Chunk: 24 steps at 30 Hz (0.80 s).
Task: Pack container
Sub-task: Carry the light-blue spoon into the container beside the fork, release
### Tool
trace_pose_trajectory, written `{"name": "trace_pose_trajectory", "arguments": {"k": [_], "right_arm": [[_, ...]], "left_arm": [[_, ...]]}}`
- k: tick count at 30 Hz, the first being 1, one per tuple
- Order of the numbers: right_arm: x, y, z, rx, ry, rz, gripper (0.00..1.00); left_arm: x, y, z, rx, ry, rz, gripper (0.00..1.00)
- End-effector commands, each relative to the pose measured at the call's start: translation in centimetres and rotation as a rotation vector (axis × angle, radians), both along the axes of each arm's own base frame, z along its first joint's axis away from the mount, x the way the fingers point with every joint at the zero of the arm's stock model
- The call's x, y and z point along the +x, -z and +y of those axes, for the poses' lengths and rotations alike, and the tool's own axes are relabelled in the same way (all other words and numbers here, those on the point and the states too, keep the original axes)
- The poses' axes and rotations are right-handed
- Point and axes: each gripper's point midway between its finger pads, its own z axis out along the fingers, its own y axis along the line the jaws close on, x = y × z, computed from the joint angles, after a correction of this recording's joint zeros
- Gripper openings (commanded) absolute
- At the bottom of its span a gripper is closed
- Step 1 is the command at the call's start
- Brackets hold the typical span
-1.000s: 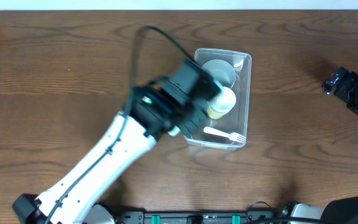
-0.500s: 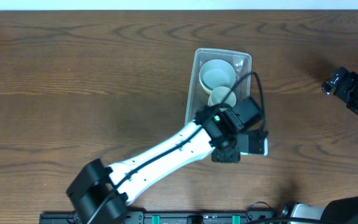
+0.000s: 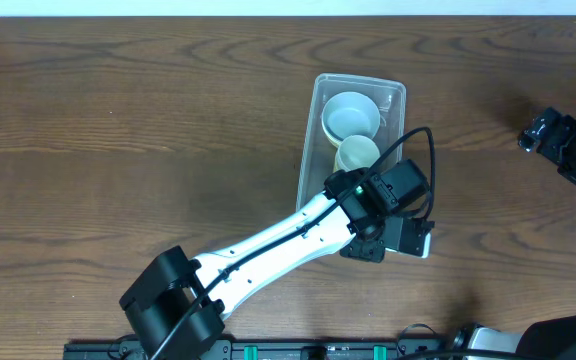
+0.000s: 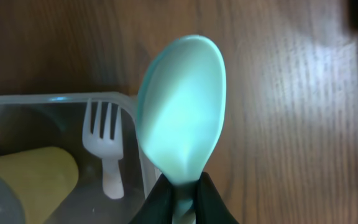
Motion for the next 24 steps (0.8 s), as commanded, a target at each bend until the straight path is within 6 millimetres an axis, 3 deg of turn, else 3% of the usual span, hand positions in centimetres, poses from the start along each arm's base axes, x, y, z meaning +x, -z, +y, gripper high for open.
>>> {"name": "trace_pose_trajectory", "arguments": {"k": [1,9,13,19,24], "right_arm": [[0.0,0.1,-0.2,-0.007,-0.006,0.005,0.99],[0.0,0.1,-0.2,-0.007,-0.006,0.005,0.99],[0.0,0.1,-0.2,-0.007,-0.006,0.005,0.99],[0.0,0.1,-0.2,-0.007,-0.006,0.005,0.99],[0.0,0.1,-0.2,-0.006,-0.007,0.004,0.99]], "left_arm": [[1.8,-1.4,0.3,0.004,-0.006,-0.093,0.06],[-0.8,-1.1,1.8,0.084,-0.127,0.005,0.06],[-1.3,-2.4,2.3,0.107,-0.135,0.018,0.06],[1.4,-5.7,0.9,0.005,-0.174,-0.036,0.06],[4.2,-5.9,0.3,-0.047,-0.147,-0.093,0.06]]}}
